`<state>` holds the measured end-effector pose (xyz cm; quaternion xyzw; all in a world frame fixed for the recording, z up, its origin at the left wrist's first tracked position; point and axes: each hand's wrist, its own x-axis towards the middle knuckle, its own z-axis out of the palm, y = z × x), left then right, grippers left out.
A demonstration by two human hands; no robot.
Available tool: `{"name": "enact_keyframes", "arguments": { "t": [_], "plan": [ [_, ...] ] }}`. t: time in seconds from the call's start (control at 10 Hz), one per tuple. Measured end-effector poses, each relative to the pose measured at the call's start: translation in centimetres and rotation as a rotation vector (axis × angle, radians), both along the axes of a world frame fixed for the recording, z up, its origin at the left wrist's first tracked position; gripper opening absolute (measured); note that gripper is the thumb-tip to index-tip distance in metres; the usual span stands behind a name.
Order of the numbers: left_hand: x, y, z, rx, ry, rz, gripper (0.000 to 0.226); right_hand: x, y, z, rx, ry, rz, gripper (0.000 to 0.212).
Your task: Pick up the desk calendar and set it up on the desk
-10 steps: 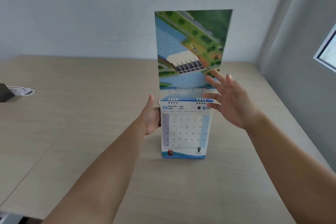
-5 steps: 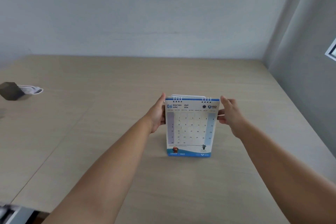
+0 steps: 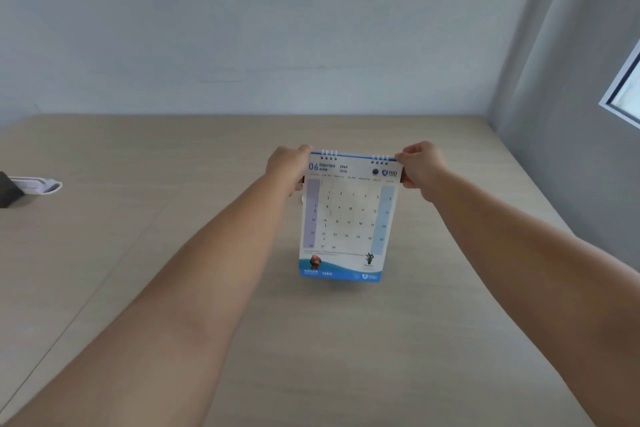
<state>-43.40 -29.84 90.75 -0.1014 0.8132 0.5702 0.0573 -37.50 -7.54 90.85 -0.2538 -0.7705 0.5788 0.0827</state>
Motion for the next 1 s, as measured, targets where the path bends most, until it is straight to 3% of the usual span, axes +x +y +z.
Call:
{"name": "enact_keyframes", "arguments": {
  "t": [0.2, 0.4, 0.6, 0.8, 0.9, 1.0],
  "plan": [
    [-3.1, 0.9, 1.9, -0.068, 0.052, -0.028, 0.050, -2.8, 0.3, 0.9, 0.054, 0.075, -0.124, 0.032],
    [-4.9, 1.4, -1.6, -0.081, 0.011, -0.019, 0.046, -4.0, -0.1, -1.5, 0.114, 0.069, -0.163, 0.042],
    [-5.5, 0.7, -3.5, 0.043, -0.133, -0.054, 0.028, -4.7, 0.8, -3.9, -0.038, 0.023, -0.150, 0.039],
    [-5.1, 0.7, -3.0, -0.006, -0.145, -0.095, 0.037, -5.0, 1.1, -3.6, 0.019, -0.017, -0.119, 0.036],
    [-4.4, 0.4, -1.8, -0.348, -0.096, -0.190, 0.057, -4.2, 0.9, -2.8, 0.200, 0.015, -0.071, 0.034],
    [-3.9, -1.2, -1.1, -0.595, 0.054, -0.201, 0.074, -2.8, 2.0, -0.8, 0.082, 0.247, -0.094, 0.021]
  ]
}}
